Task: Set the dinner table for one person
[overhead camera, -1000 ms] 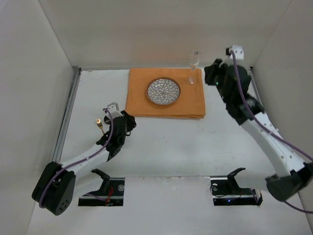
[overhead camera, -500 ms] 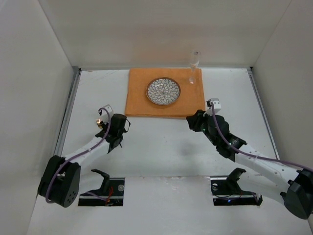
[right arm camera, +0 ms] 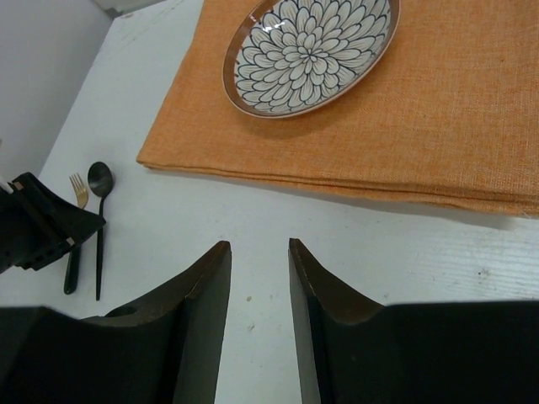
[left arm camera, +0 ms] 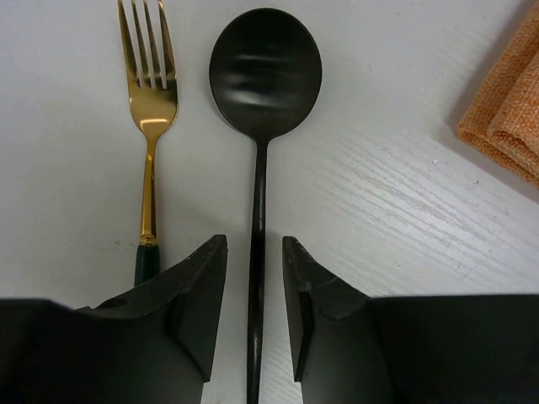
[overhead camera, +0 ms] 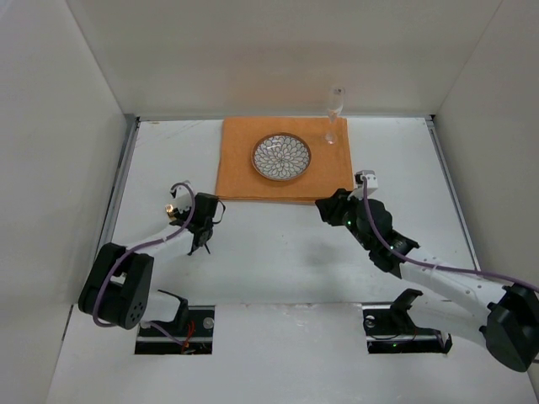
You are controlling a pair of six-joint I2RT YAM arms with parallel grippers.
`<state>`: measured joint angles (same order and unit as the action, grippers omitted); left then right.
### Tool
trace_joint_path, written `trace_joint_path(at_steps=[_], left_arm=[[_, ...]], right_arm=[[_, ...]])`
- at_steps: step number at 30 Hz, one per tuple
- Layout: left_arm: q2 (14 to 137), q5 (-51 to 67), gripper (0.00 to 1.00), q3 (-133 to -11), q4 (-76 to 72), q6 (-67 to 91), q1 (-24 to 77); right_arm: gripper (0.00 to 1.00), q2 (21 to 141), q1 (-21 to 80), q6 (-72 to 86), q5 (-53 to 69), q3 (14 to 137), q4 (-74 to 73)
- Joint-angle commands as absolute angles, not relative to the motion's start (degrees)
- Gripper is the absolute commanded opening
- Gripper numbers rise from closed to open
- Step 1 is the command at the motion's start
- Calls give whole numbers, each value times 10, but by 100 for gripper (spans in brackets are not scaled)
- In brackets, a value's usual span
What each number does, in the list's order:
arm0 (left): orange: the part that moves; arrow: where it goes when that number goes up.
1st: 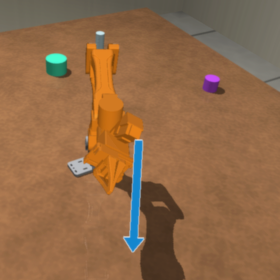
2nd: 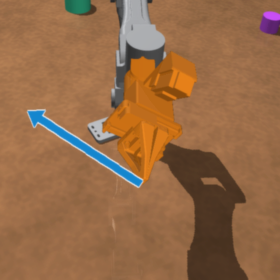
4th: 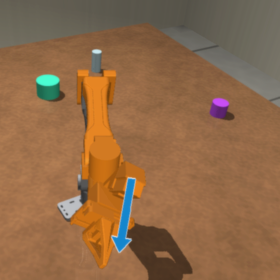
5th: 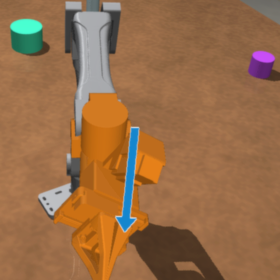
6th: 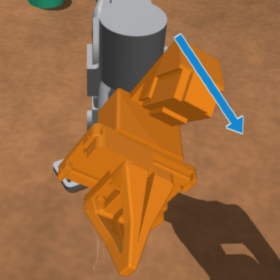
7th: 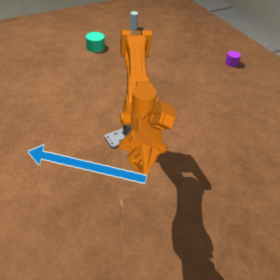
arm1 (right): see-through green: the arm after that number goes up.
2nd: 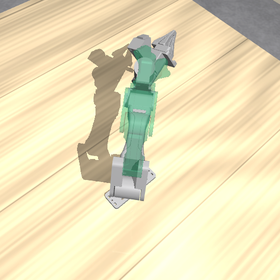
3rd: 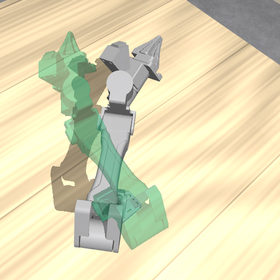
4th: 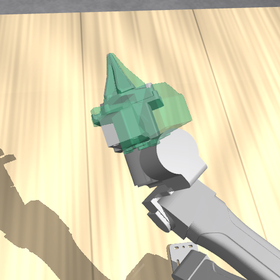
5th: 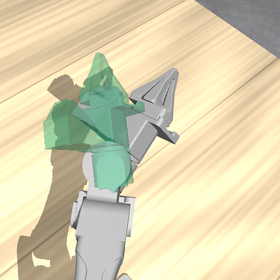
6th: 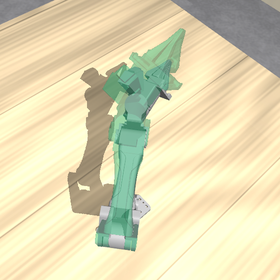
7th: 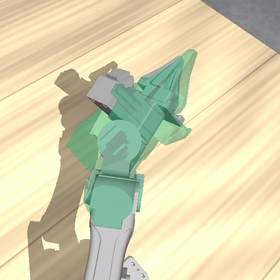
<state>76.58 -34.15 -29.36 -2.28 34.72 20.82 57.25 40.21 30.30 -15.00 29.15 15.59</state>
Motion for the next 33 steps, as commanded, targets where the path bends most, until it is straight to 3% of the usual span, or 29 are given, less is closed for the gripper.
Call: trace_joint_path(at_steps=[1,11,18,27,33], left_arm=[[764,-327,29,-305,-34,350,195],[797,-290,25,-297,-46,371,189],[779,-271,6,-287,-57,372,184],[633,-294,3,-352,15,339,250],[720,-291,3,-496,-10,326,369]], right_arm=[[40,571,406,310,-144,294,202],[40,542,398,316,-146,282,200],[42,533,387,318,-151,278,197],[65,519,363,335,-169,261,206],[71,501,321,352,-189,243,204]])
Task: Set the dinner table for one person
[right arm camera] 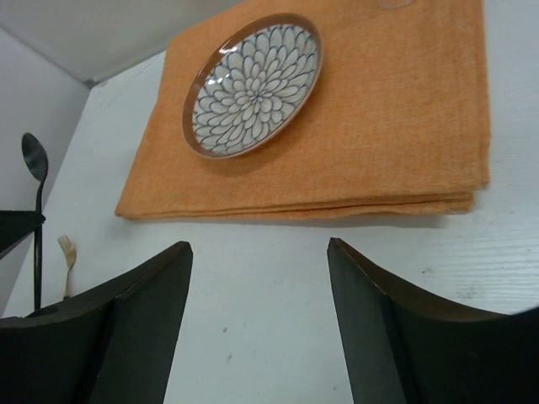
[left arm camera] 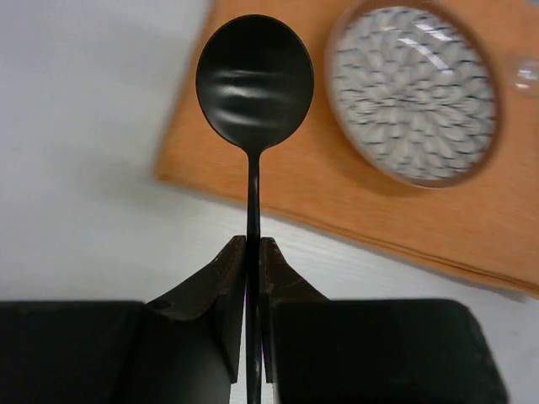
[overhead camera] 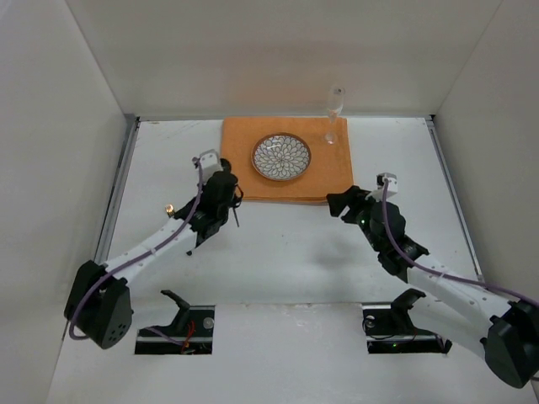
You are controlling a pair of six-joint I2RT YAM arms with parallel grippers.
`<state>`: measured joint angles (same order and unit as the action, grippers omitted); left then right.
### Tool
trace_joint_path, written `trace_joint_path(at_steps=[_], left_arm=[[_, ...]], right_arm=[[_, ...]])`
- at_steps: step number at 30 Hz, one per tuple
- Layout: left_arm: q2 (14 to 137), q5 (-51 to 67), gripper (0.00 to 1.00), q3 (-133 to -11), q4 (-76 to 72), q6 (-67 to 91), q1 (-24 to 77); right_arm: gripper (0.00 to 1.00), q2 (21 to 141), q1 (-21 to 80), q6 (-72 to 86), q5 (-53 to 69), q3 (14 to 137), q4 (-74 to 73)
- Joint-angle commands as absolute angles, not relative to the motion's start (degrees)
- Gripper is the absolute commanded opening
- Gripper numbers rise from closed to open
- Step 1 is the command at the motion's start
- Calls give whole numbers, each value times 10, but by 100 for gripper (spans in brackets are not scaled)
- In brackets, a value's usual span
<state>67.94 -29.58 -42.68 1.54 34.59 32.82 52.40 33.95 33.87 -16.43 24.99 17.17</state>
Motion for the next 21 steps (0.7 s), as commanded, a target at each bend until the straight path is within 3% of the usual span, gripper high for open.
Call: trace_joint_path(at_steps=[1,3,5,11,21], left_arm=[[749,-284,3,-528,-21,323,388],[812,-267,3,-588,-48,309,414],[877,-254,3,-650,-63,302,434],[1069,-220,4,-849,-65,294,464],[1297,-209,5,-1117,-29,330,467]], right_arm=[[73,496,312,360,-199,239,200],[80,481,293,373,-215,231,188],[100,465,276,378,-242,226,171],[100,425,259,391,-301,210,146],[100,418,242,397,-265,210,143]])
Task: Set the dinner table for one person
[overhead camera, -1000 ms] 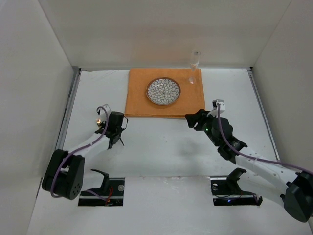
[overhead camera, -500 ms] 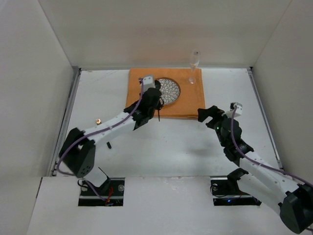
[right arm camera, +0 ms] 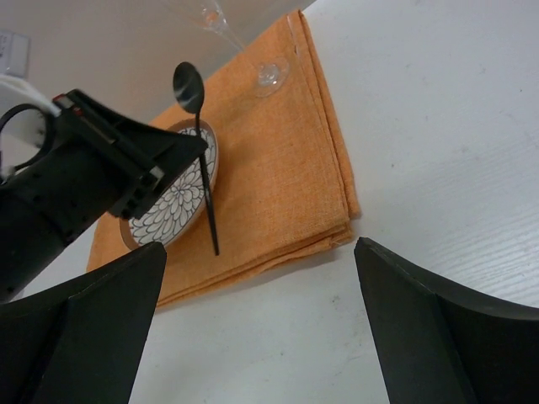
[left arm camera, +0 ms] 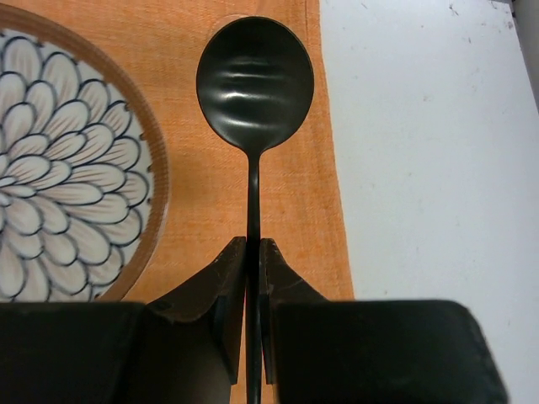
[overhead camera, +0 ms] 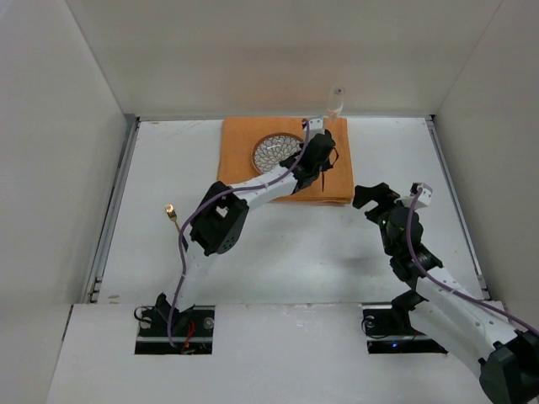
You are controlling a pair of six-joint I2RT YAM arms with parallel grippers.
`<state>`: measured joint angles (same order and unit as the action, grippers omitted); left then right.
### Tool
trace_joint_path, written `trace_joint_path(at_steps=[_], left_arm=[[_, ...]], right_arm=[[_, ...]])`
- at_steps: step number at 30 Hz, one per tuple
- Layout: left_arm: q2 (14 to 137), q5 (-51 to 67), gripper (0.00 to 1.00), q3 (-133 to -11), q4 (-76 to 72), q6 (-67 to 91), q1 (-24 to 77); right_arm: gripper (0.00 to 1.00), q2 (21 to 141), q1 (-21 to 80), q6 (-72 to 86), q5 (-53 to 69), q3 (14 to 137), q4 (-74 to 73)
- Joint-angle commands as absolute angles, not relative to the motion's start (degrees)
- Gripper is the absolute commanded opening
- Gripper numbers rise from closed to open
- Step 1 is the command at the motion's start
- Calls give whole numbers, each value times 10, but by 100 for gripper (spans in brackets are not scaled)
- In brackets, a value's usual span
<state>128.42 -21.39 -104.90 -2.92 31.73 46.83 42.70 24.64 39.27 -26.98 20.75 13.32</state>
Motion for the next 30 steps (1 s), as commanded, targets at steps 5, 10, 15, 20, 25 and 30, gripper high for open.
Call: trace_joint_path(at_steps=[5,10,15,20,25,30], left_arm=[[1375,-200,6,-1208,-22,353,464],[1418,-202,7,-1242,-20,361,459],[1437,-203,7,-1238,-10,375,455],[1448,-200,8,-1225,-15,388,452],[1451,-192,10,-1215,-16,388,450],[1447,-189,17,-1201,-19,392,448]], right_arm=[[100,408,239,401,-262,207,143],[100,405,239,402,-255,207,143],[100,410,237,404,-249,206,147],[100,416,234,406,-242,206,151],[100,416,232,408,-243,205,150],[100,410,229,408,-243,203,149]])
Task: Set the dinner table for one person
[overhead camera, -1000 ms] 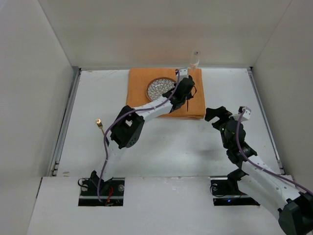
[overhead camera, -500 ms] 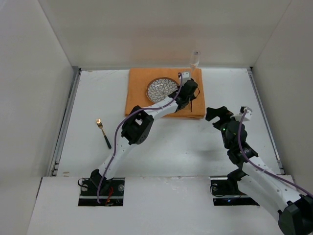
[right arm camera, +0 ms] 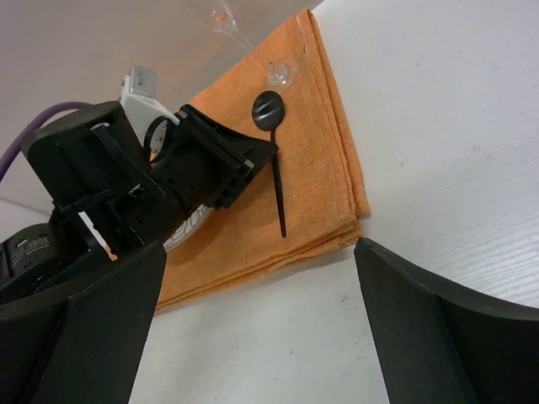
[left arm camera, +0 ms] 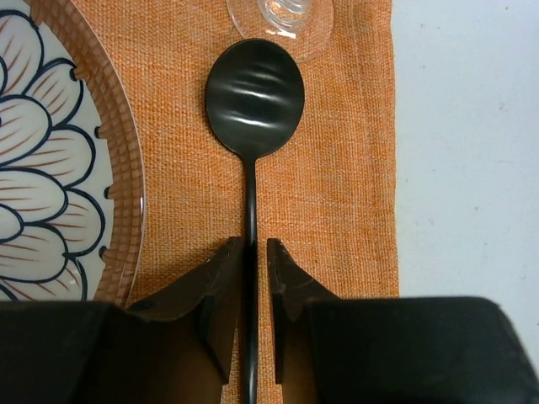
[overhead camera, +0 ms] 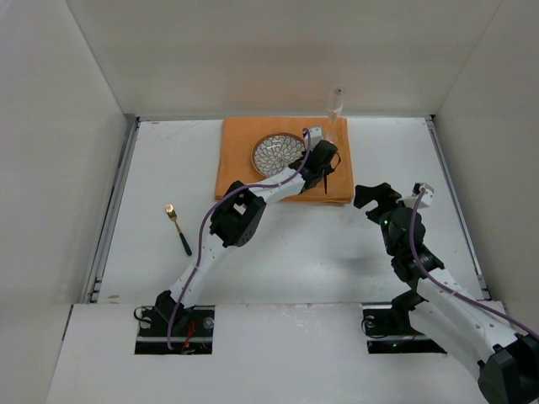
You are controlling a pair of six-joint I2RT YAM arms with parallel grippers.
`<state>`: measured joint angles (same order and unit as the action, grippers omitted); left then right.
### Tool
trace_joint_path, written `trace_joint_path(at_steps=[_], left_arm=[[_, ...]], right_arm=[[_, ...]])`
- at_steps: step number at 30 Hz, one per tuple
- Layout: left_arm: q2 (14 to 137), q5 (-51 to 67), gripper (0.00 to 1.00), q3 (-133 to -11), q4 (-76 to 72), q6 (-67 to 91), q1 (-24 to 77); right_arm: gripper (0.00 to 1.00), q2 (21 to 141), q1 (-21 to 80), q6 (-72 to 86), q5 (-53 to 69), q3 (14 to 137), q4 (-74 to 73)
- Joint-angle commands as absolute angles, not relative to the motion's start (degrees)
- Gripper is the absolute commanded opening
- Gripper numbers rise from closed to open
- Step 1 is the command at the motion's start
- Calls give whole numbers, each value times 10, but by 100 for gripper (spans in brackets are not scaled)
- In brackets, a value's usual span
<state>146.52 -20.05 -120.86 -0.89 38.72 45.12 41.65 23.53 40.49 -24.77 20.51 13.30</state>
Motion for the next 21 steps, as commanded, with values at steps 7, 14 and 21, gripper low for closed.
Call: trace_joint_path(at_steps=[7,14,21], left_arm=[[1402,-193,29,-1158,-39,395,454],[1186,-185,37,-978,-143,360,457],[921,-197,39,-691,-161,344,404]], right_arm=[[100,401,227,409,-250,202,146],[100,383,227,417,-258,193,146],[87,410,232,415,-225,202,160]])
